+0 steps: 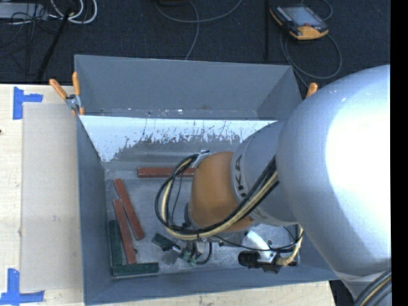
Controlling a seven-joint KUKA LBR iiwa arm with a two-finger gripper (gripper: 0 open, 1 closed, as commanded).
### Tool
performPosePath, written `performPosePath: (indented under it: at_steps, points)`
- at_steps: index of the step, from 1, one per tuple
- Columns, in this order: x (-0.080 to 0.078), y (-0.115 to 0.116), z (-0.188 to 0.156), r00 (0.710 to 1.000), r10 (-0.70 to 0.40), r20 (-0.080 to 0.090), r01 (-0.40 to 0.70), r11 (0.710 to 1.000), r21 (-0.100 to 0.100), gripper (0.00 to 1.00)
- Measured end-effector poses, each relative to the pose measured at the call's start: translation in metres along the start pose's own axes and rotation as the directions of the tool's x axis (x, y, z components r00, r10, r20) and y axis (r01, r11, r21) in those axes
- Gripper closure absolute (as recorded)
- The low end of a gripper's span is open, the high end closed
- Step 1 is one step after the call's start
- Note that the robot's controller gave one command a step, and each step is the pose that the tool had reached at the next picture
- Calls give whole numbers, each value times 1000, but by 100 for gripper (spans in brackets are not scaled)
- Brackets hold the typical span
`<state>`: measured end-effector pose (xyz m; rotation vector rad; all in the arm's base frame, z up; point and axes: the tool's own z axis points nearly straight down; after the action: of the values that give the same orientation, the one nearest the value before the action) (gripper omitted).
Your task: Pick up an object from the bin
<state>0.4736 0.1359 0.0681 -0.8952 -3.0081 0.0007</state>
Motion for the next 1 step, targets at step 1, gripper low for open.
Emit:
performPosePath:
  at_steps: [1]
  points:
    - [0, -1, -10, 1000, 3, 1, -3, 1000, 0, 100]
